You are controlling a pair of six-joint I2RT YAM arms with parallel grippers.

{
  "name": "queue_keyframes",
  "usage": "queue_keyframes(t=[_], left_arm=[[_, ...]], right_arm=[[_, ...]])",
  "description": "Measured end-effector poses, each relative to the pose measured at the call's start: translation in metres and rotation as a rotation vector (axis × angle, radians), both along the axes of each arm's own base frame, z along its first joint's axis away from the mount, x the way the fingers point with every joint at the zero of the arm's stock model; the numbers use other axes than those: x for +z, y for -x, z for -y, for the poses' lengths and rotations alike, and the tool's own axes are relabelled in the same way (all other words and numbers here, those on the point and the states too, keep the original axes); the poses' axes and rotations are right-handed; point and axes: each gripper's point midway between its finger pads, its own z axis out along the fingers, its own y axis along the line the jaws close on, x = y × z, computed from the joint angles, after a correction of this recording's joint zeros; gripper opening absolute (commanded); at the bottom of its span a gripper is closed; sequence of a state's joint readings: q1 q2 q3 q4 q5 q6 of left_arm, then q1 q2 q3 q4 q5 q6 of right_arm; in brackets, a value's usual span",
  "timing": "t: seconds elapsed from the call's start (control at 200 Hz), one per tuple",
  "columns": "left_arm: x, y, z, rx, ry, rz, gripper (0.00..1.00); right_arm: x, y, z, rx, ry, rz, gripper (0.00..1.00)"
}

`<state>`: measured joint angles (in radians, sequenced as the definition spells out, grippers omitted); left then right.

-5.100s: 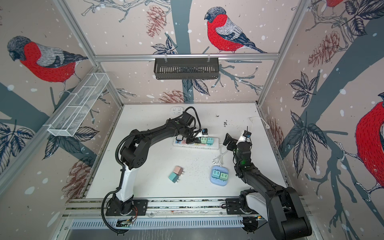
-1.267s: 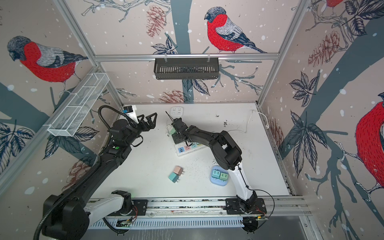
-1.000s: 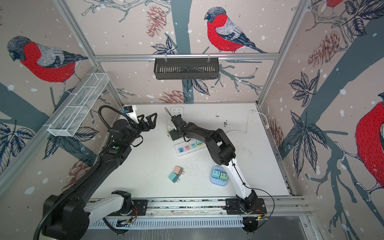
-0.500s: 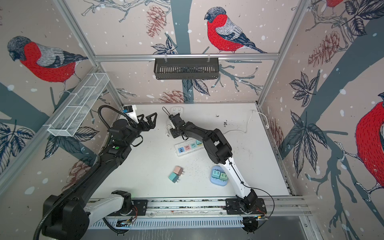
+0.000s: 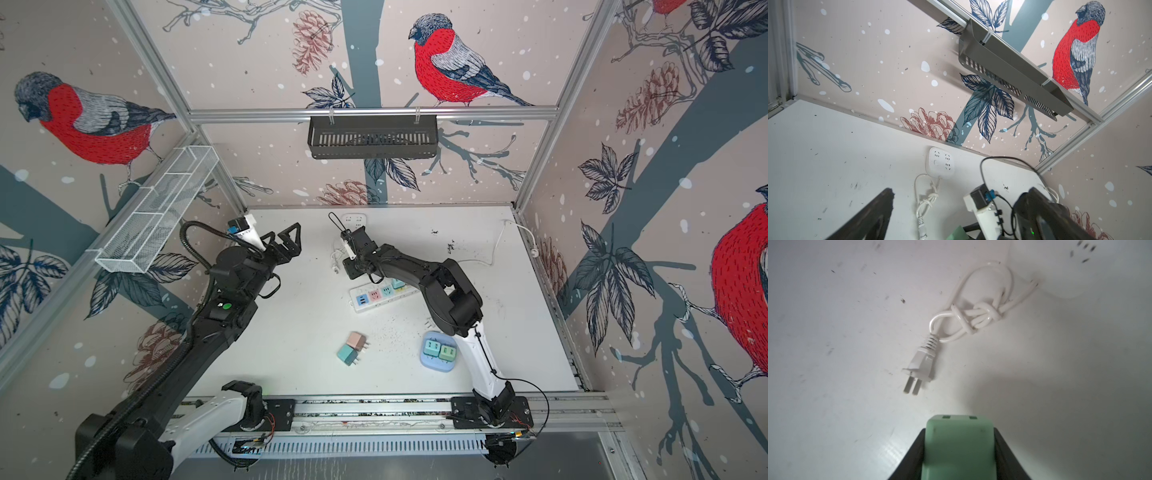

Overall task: Insert the plug
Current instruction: 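Lift the light green adapter with the right gripper while the left gripper approaches, then close the left gripper on the light green adapter held by the right gripper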

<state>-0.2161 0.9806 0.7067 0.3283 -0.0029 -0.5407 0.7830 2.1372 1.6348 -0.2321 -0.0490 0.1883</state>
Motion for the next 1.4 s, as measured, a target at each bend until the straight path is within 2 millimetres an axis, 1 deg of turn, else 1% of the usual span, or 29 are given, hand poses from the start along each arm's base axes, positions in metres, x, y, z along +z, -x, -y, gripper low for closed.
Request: queue_keyframes(t=[0.035,0.125,0.18,0.3,0.4,0.475,0.535,0.585,0.655,0.766,0.856,0.926,1.006,1.116,1.186,1.216,1.291,1.401], left_arm=[[0.0,0.002,-0.001,0.004,0.01,0.005,0.99],[0.002,0.008,-0.006,0.023,0.028,0.023,0.99],[0.006,0.011,-0.007,0.029,0.038,0.042,0.99],[0.016,0.014,-0.012,0.049,0.072,0.066,0.99],[0.028,0.012,-0.011,0.049,0.079,0.071,0.99],[0.036,0.007,-0.01,0.049,0.079,0.076,0.99],[0.031,0.0,-0.008,0.043,0.075,0.06,0.99],[0.022,-0.008,-0.001,0.018,0.07,0.039,0.99],[0.006,-0.016,0.012,-0.047,0.063,0.002,0.99],[-0.008,-0.024,0.037,-0.181,0.042,-0.029,0.99],[-0.006,-0.025,0.063,-0.332,0.005,-0.023,0.99],[-0.001,-0.021,0.082,-0.432,-0.032,0.002,0.98],[-0.001,-0.012,0.113,-0.546,-0.098,0.019,0.95],[0.011,0.006,0.152,-0.658,-0.198,0.071,0.84],[0.016,0.02,0.172,-0.718,-0.25,0.109,0.77],[0.016,0.024,0.178,-0.735,-0.27,0.116,0.72],[0.014,0.033,0.186,-0.767,-0.311,0.127,0.68],[0.018,0.052,0.196,-0.826,-0.36,0.172,0.69]], right_arm=[[0.018,0.004,0.002,0.002,-0.028,0.027,0.24],[0.053,0.019,0.013,0.004,-0.081,0.081,0.21],[0.069,0.029,0.021,-0.001,-0.111,0.111,0.19],[0.1,0.054,0.051,-0.03,-0.163,0.186,0.16],[0.122,0.072,0.08,-0.065,-0.205,0.26,0.14],[0.13,0.084,0.103,-0.102,-0.225,0.314,0.12],[0.136,0.093,0.122,-0.133,-0.246,0.359,0.1],[0.14,0.102,0.137,-0.154,-0.262,0.392,0.07],[0.147,0.111,0.155,-0.187,-0.297,0.449,0.05],[0.152,0.122,0.175,-0.212,-0.332,0.519,0.04],[0.157,0.13,0.183,-0.211,-0.368,0.56,0.04],[0.161,0.134,0.187,-0.206,-0.384,0.594,0.04],[0.163,0.136,0.192,-0.21,-0.388,0.635,0.04],[0.159,0.139,0.195,-0.203,-0.384,0.666,0.04],[0.153,0.141,0.197,-0.192,-0.37,0.682,0.04],[0.152,0.141,0.197,-0.192,-0.371,0.683,0.04],[0.153,0.144,0.2,-0.182,-0.364,0.707,0.04],[0.165,0.15,0.203,-0.167,-0.388,0.754,0.04]])
